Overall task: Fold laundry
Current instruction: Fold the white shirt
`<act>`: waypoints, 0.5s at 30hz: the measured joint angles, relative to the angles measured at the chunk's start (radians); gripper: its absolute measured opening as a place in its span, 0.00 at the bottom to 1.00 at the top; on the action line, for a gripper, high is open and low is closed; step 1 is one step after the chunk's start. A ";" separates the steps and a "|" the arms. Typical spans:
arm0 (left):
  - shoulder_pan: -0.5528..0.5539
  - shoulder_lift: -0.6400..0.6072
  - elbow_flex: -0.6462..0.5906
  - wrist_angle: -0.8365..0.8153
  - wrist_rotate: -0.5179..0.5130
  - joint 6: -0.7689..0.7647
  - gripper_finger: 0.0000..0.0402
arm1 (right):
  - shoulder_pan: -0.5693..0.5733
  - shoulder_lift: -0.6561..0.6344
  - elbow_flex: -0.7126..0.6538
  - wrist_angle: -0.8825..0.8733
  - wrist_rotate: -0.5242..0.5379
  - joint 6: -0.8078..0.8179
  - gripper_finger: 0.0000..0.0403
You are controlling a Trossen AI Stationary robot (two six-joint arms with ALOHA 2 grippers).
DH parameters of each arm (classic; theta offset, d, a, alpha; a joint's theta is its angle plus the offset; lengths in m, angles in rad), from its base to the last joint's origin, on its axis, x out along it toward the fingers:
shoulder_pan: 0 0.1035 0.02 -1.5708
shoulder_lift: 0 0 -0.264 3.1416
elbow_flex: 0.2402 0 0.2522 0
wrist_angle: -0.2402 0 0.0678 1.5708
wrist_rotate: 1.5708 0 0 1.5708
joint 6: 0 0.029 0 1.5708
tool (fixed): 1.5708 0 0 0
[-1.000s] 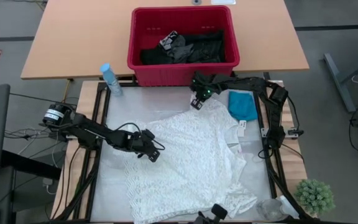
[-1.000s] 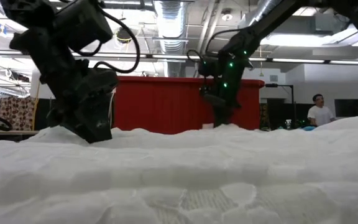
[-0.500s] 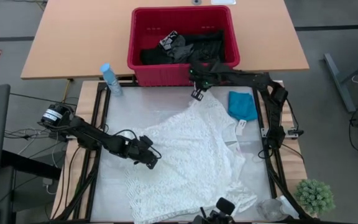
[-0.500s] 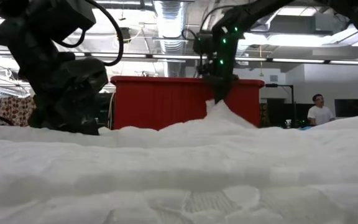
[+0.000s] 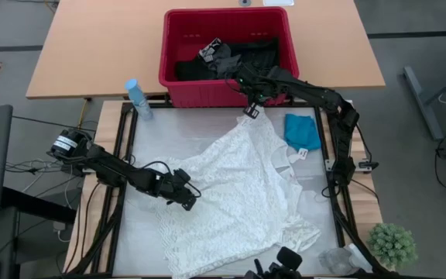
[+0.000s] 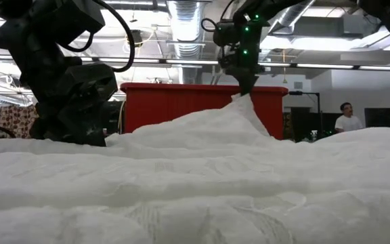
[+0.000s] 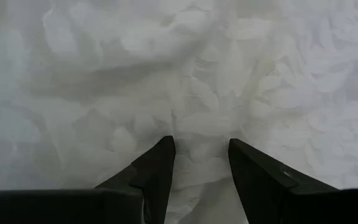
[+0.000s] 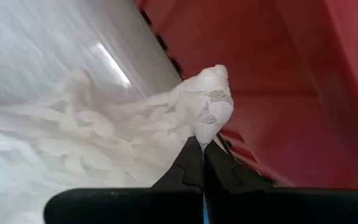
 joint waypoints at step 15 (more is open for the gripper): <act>0.029 -0.209 -0.011 -0.082 0.007 -0.162 0.39 | -0.034 -0.064 0.001 0.023 0.035 -0.039 0.04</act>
